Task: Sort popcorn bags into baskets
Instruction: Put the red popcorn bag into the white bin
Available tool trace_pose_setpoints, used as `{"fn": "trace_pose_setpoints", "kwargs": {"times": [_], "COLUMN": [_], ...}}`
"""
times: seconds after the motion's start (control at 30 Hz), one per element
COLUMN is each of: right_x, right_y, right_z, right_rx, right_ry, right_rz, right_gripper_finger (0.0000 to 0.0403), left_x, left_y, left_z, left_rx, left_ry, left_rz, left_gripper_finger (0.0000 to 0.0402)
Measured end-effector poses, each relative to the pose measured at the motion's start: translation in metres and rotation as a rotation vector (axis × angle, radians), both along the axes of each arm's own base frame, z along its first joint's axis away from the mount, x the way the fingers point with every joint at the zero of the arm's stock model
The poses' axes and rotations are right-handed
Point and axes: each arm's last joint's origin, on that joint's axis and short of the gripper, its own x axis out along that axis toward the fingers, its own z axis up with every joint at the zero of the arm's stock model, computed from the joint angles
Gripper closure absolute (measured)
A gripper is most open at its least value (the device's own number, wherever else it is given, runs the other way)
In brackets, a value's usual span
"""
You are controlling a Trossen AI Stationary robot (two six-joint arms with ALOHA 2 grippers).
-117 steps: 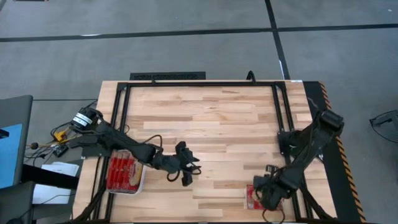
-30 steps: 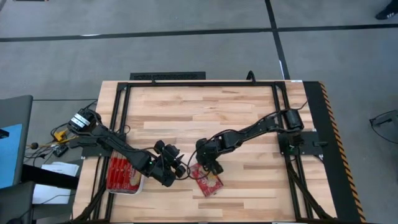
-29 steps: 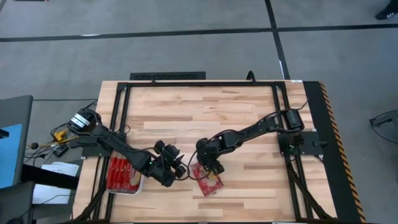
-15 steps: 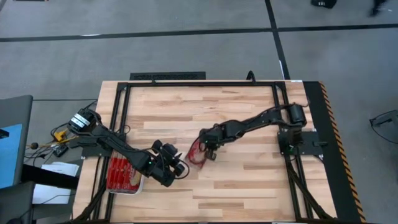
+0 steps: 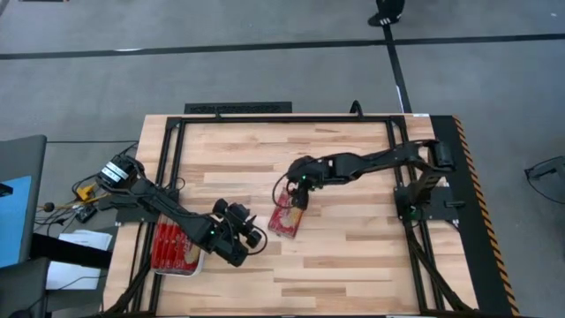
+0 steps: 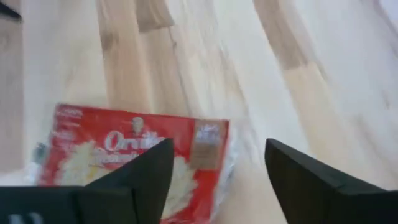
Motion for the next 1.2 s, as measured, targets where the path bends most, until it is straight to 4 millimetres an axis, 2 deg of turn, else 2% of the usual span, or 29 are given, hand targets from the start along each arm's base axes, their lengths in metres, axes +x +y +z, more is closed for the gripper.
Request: {"fn": "trace_pose_setpoints", "kwargs": {"times": [0.1,0.2,0.33,0.43,0.5,0.57,0.73,0.77,0.87,0.97,1.1,1.2], "right_x": [0.009,0.016,0.022,0.023,0.024,0.023,0.022,0.021,0.020,0.016,0.015,0.011], "right_y": [-0.006,-0.010,-0.010,-0.010,-0.009,-0.008,-0.009,-0.009,-0.009,-0.002,0.023,0.049], "right_z": [-0.013,-0.037,-0.062,-0.070,-0.075,-0.076,-0.077,-0.074,-0.066,-0.045,-0.007,0.012], "right_rx": [-0.034,0.003,0.010,0.011,0.023,0.037,0.049,0.052,0.025,-0.077,-0.291,-0.413], "right_ry": [-0.007,0.018,0.056,0.081,0.092,0.101,0.118,0.114,0.097,0.060,-0.056,-0.114], "right_rz": [0.106,0.159,0.184,0.195,0.203,0.211,0.192,0.184,0.128,0.090,0.102,0.132], "right_gripper_finger": [0.0117,0.0114,0.0122,0.0141,0.0170,0.0216,0.0367,0.0384,0.0384,0.0393,0.0395,0.0396], "left_x": [0.000,0.000,0.000,0.000,0.000,0.000,0.000,0.000,0.000,0.000,-0.004,-0.007], "left_y": [0.000,0.000,0.000,0.000,0.000,0.001,0.001,0.001,0.001,0.002,0.003,0.005], "left_z": [0.000,0.000,0.000,0.000,0.000,0.000,0.001,0.001,0.001,0.001,-0.002,-0.006], "left_rx": [-0.002,-0.005,-0.008,-0.008,-0.003,0.004,0.016,0.017,0.018,0.029,0.075,0.100], "left_ry": [-0.004,-0.007,-0.007,-0.006,-0.008,-0.014,-0.023,-0.023,-0.023,-0.036,-0.094,-0.125], "left_rz": [0.003,0.005,0.005,0.005,0.008,0.017,0.025,0.025,0.025,0.037,0.086,0.117], "left_gripper_finger": [0.0274,0.0274,0.0274,0.0274,0.0274,0.0274,0.0274,0.0274,0.0274,0.0274,0.0274,0.0274]}}
